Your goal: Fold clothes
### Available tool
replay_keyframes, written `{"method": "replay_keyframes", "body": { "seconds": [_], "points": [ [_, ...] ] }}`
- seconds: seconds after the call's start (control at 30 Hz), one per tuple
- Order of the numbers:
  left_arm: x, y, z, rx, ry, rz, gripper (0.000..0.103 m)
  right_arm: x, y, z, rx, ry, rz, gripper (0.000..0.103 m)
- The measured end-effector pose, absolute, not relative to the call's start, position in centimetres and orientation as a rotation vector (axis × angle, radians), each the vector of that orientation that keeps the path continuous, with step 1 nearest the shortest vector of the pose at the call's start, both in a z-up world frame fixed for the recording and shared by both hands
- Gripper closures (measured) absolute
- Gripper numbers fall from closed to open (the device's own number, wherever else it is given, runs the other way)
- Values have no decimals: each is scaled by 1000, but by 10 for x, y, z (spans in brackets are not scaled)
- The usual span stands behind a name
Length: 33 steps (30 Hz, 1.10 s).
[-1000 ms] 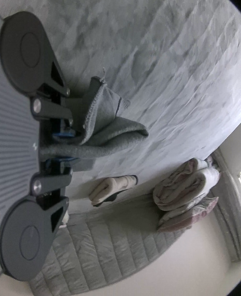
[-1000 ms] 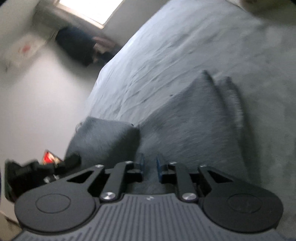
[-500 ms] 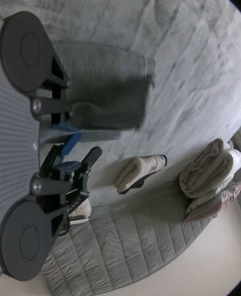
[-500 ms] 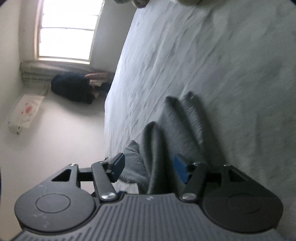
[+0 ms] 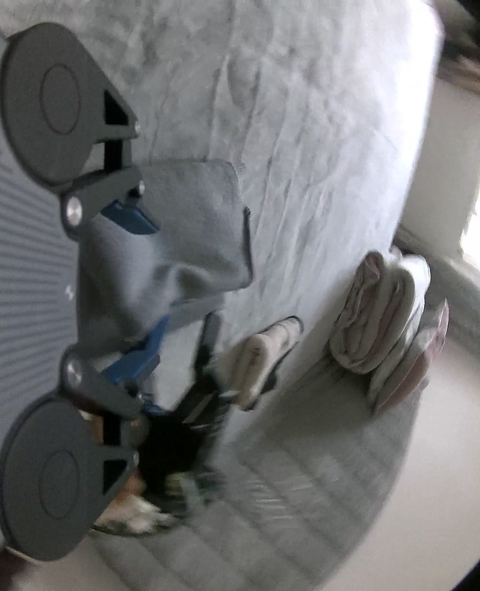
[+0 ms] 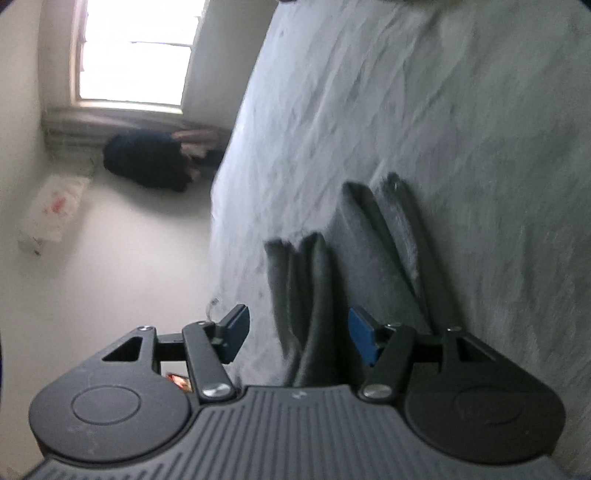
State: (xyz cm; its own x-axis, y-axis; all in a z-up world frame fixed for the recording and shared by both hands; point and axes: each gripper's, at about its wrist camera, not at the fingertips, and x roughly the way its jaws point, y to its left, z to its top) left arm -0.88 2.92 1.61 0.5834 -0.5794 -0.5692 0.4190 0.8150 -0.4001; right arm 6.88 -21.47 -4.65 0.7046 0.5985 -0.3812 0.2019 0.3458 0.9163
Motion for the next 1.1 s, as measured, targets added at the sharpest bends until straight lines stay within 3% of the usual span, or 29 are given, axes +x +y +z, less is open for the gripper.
{"method": "replay_keyframes", "body": {
  "seconds": [0.17, 0.2, 0.27, 0.33, 0.5, 0.73, 1.1],
  "points": [
    [-26, 4, -2, -2, 647, -532, 34, 78, -203, -47, 1156, 774, 307, 40],
    [-27, -1, -6, 28, 635, -504, 54, 80, -202, -47, 1137, 759, 310, 44],
    [-29, -10, -13, 62, 613, -459, 78, 82, -199, -47, 1097, 734, 304, 77],
    [-33, -15, -13, 66, 579, -440, 83, 86, -199, -49, 1086, 723, 295, 81],
    [-46, -33, -3, 132, 477, -459, 84, 81, -211, -46, 1102, 662, 303, 83],
    [-47, -59, -10, 186, 494, -529, 83, 82, -228, -51, 1110, 622, 291, 83],
    [-46, -75, -18, 135, 518, -607, 64, 66, -248, -66, 1100, 673, 218, 80]
  ]
}}
